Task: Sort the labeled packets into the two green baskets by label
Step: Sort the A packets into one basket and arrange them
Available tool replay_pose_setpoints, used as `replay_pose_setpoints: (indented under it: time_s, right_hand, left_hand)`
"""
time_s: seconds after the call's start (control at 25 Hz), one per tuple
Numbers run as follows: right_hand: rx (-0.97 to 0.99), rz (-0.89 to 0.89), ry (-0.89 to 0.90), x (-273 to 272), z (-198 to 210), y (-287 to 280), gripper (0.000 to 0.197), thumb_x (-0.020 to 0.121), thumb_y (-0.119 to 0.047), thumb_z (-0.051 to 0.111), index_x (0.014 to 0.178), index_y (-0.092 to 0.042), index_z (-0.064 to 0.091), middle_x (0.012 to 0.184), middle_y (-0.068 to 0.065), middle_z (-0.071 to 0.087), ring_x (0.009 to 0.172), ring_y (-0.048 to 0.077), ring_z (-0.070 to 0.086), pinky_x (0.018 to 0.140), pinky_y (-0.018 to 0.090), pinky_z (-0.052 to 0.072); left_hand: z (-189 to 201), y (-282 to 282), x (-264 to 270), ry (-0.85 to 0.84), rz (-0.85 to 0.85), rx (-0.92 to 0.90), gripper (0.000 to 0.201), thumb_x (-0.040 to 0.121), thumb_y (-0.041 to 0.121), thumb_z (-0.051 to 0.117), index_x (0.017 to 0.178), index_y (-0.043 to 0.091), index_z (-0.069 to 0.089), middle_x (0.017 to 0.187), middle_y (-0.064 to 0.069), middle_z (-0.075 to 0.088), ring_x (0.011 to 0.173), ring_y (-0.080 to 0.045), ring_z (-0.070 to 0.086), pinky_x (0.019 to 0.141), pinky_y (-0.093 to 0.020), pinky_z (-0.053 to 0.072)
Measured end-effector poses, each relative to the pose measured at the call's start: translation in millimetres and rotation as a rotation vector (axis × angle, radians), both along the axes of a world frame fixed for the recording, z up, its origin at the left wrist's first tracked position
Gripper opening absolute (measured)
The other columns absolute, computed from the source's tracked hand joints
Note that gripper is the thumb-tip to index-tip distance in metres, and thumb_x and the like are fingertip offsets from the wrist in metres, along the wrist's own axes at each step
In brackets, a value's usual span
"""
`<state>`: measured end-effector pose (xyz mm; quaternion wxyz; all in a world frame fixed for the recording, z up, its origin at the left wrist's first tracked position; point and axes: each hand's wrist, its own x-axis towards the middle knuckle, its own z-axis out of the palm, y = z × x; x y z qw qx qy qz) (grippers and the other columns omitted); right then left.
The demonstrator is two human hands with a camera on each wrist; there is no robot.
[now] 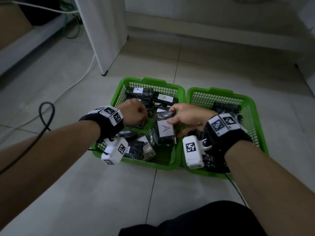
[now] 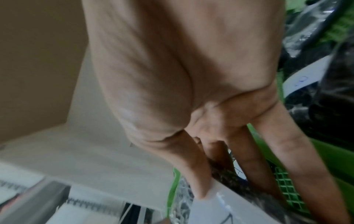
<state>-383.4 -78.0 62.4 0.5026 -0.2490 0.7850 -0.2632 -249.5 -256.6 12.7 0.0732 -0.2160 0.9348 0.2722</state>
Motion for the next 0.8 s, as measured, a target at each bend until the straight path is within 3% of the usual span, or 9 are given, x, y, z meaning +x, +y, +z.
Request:
replay_pose_setpoints:
  time_s: [0.12,0.24,0.32,0.4,0.48,0.6,0.72,0.8]
  right_hand:
    - [-0.119,-0.143,-0.285,-14,-7,15,0.035,0.096,-0.001,0.060,0.130,-0.002,0.052,0.118,0.022,0.071,0.105,0.038,0.071,0.094,0.063,0.053]
    - [-0.198,-0.189,-0.383,-16,-20,19,0.040,0.097,0.001,0.058,0.135,0.001,0.049,0.115,0.020,0.069,0.096,0.034,0.072,0.090,0.060,0.056]
    - [-0.225,-0.224,-0.405,-15,-26,16,0.038,0.098,0.001,0.056,0.135,0.003,0.047,0.114,0.020,0.068,0.094,0.034,0.071,0.086,0.058,0.058]
    - [-0.254,-0.260,-0.419,-15,-28,11,0.034,0.098,0.001,0.056,0.131,0.002,0.049,0.114,0.020,0.068,0.097,0.036,0.070,0.086,0.060,0.058]
    - [-0.284,-0.282,-0.375,-17,-26,4,0.024,0.098,0.001,0.056,0.122,-0.003,0.055,0.107,0.016,0.071,0.092,0.032,0.072,0.083,0.056,0.060]
    - [-0.306,-0.328,-0.140,-19,-23,-6,0.016,0.100,-0.003,0.054,0.109,-0.011,0.063,0.105,0.011,0.071,0.095,0.027,0.071,0.080,0.047,0.062]
    - [-0.348,-0.391,0.093,-22,-23,-9,0.028,0.102,-0.009,0.051,0.121,-0.019,0.068,0.116,0.006,0.067,0.102,0.025,0.067,0.088,0.049,0.060]
    - [-0.365,-0.420,0.120,-23,-24,-8,0.031,0.103,-0.010,0.048,0.126,-0.019,0.068,0.113,0.005,0.068,0.092,0.020,0.068,0.085,0.043,0.060]
  left_hand:
    - [0,22,-11,-0.075,0.029,0.375,0.017,0.093,0.011,0.056,0.095,0.021,0.070,0.087,0.000,0.074,0.077,-0.013,0.071,0.068,-0.024,0.057]
    - [2,34,-15,-0.152,0.061,0.640,0.037,0.075,-0.002,0.054,0.110,0.006,0.063,0.095,-0.013,0.066,0.079,-0.019,0.061,0.065,-0.027,0.049]
    - [1,27,-11,-0.170,0.157,0.952,0.056,0.062,0.003,0.054,0.117,-0.007,0.056,0.107,-0.029,0.058,0.087,-0.028,0.059,0.076,-0.034,0.050]
    - [5,15,-3,-0.210,0.127,1.096,0.058,0.073,0.008,0.060,0.130,-0.003,0.054,0.123,-0.025,0.062,0.100,-0.033,0.062,0.092,-0.043,0.049]
    - [10,9,3,-0.204,0.050,1.012,0.044,0.087,0.006,0.062,0.131,0.005,0.056,0.122,-0.018,0.067,0.105,-0.031,0.065,0.097,-0.043,0.050]
    - [10,5,3,-0.129,0.087,0.866,0.029,0.092,0.004,0.058,0.120,0.005,0.063,0.109,-0.016,0.069,0.094,-0.026,0.065,0.087,-0.037,0.054]
    - [1,10,-4,-0.154,0.017,0.582,0.016,0.092,0.008,0.055,0.102,0.002,0.067,0.088,-0.012,0.066,0.073,-0.020,0.060,0.067,-0.031,0.051]
    - [-2,25,-8,-0.130,-0.100,0.461,0.021,0.090,0.010,0.051,0.087,-0.008,0.060,0.077,-0.011,0.058,0.067,-0.020,0.053,0.064,-0.034,0.049]
